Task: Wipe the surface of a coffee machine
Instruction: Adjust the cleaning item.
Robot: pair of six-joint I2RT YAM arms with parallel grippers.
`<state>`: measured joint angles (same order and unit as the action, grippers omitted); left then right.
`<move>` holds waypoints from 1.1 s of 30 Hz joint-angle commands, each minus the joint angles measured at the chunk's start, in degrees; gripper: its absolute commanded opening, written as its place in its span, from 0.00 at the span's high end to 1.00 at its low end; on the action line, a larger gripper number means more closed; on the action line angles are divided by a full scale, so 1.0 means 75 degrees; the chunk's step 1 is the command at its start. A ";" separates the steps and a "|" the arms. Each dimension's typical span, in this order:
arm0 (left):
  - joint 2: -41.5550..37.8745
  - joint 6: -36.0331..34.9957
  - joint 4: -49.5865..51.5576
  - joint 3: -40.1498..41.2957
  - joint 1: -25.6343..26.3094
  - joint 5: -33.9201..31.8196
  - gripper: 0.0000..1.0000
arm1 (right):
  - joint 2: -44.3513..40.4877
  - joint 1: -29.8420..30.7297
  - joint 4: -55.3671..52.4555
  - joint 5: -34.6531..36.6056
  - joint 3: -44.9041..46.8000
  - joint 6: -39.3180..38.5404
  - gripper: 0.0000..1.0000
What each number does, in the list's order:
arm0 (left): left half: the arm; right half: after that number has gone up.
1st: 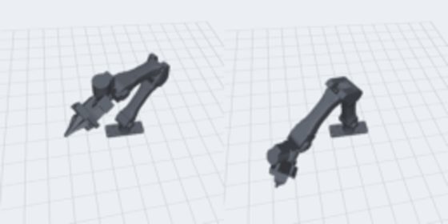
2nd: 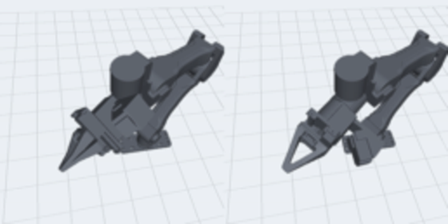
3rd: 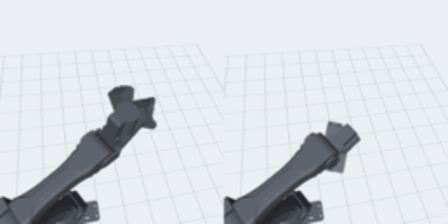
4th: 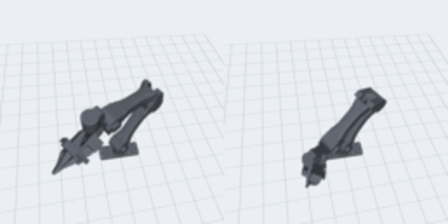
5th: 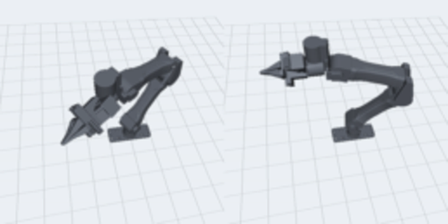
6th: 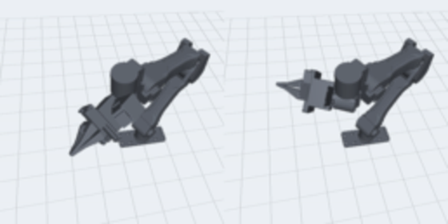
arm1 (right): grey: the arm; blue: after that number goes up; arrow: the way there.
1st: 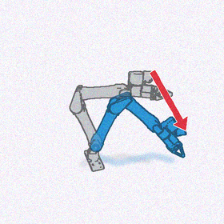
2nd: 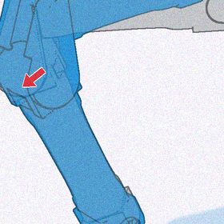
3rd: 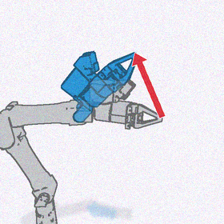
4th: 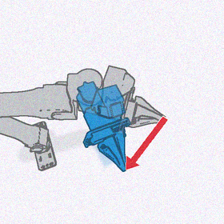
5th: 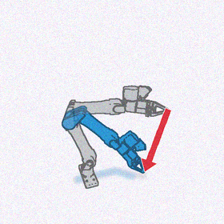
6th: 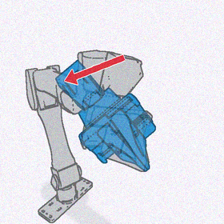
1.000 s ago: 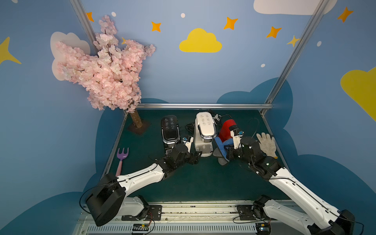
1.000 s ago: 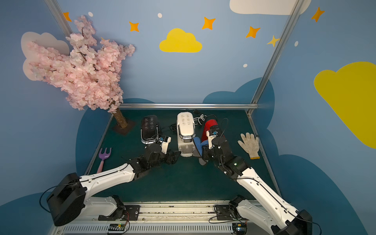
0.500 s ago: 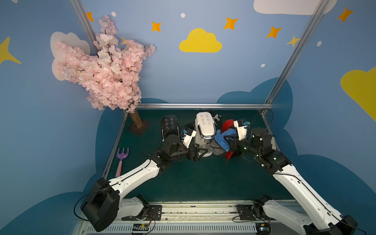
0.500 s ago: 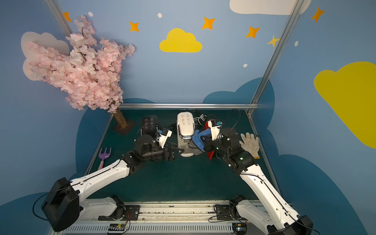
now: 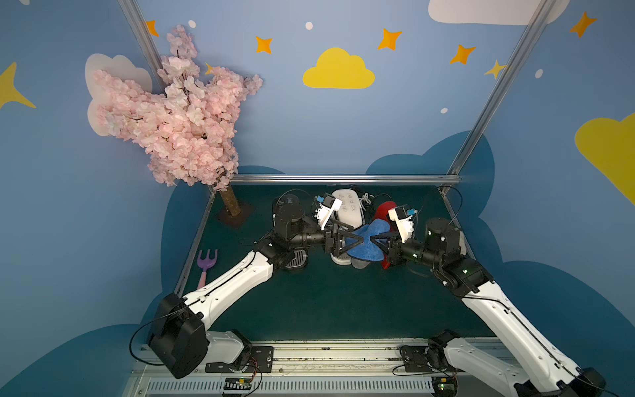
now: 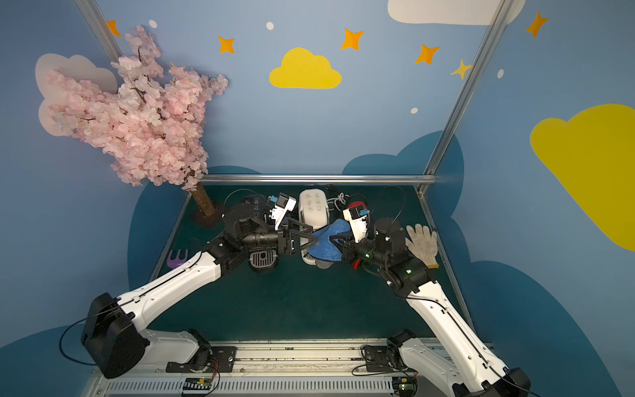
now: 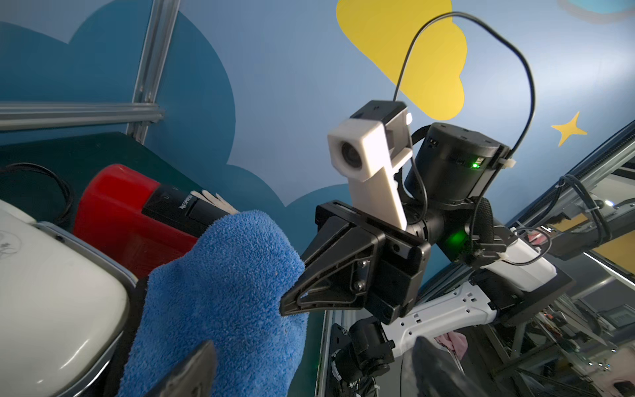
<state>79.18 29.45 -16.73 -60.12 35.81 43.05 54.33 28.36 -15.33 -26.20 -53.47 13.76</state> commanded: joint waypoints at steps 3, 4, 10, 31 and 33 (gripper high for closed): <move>0.0518 -0.0007 -0.0068 -0.0106 -0.0047 0.0808 0.11 | -0.0042 -0.0088 0.0934 -0.0972 -0.0170 0.0301 1.00; 0.0596 -0.0008 -0.0066 -0.0142 -0.0041 0.0861 0.12 | -0.0047 -0.0125 0.1033 -0.1111 -0.0194 0.0388 1.00; 0.0969 0.0260 -0.0549 -0.0268 -0.0041 0.1210 0.15 | 0.0049 -0.0393 0.1924 -0.2008 -0.0223 0.1108 1.00; 0.0627 -0.0302 0.0872 -0.0542 -0.0295 -0.0659 0.97 | 0.0804 -0.0577 0.1597 -0.1197 -0.0112 0.1327 0.97; 0.0404 -0.0604 0.1569 -0.0652 -0.0394 -0.1289 0.97 | 0.0839 -0.0570 0.1260 -0.0787 -0.0134 0.1193 0.89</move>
<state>85.89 29.65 -13.30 -62.61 34.72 42.06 60.60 24.29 -0.34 -37.91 -53.47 25.28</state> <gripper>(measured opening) 0.110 0.094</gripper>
